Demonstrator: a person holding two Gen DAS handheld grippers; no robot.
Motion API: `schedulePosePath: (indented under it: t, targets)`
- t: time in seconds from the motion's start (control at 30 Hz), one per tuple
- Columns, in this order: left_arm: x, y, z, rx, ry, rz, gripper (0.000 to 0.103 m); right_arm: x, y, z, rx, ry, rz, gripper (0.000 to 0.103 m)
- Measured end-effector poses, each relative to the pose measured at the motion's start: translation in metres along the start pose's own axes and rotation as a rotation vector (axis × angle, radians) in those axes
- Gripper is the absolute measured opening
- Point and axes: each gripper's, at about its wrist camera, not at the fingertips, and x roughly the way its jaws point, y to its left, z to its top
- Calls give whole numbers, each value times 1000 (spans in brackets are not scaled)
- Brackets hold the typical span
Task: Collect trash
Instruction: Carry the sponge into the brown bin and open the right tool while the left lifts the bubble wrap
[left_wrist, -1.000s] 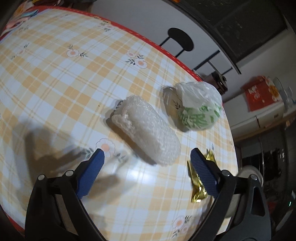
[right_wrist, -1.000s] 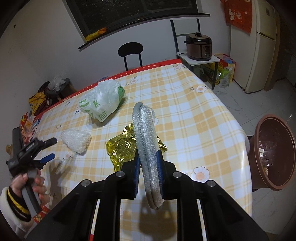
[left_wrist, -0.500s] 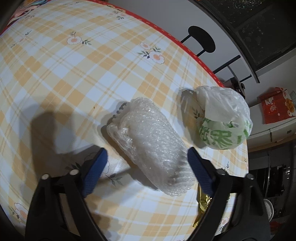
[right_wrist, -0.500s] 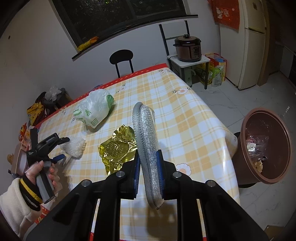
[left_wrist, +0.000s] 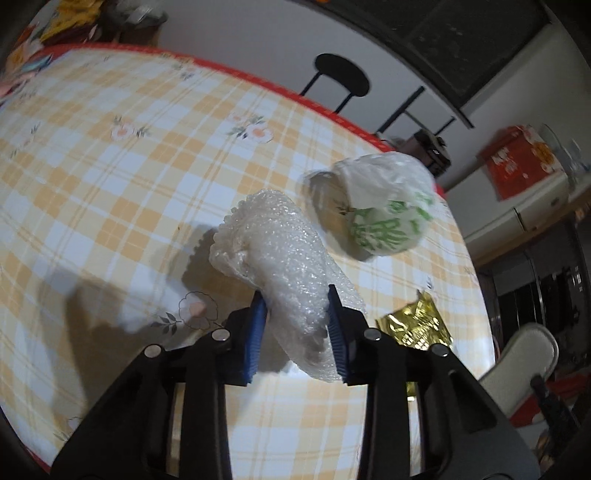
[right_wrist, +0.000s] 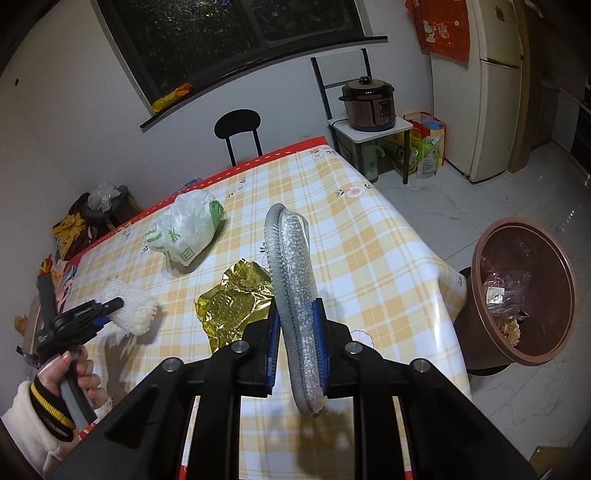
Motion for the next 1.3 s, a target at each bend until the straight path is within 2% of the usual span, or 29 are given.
schedulePosePath:
  t: [0.27,0.5,0.73,0.93,1.3]
  targets:
    - [-63,-36,-14,178,-119,-88,34,-10,2,3,-7,-29,17,18]
    - [-95,-66,-30,212,-171,-115,34,-20,-10,11,-26,-44,53,18]
    - [-111,-107,-52,238,-194,-141,34,-38,-39,26,-26,-76,79,18]
    - [-115,-156,-69,267,-194,-170,34,-64,-91,38,12,-125,72,18]
    - [-108,-231,-102,279,-197,-195,34,-91,-227,45,138,-175,-21,18]
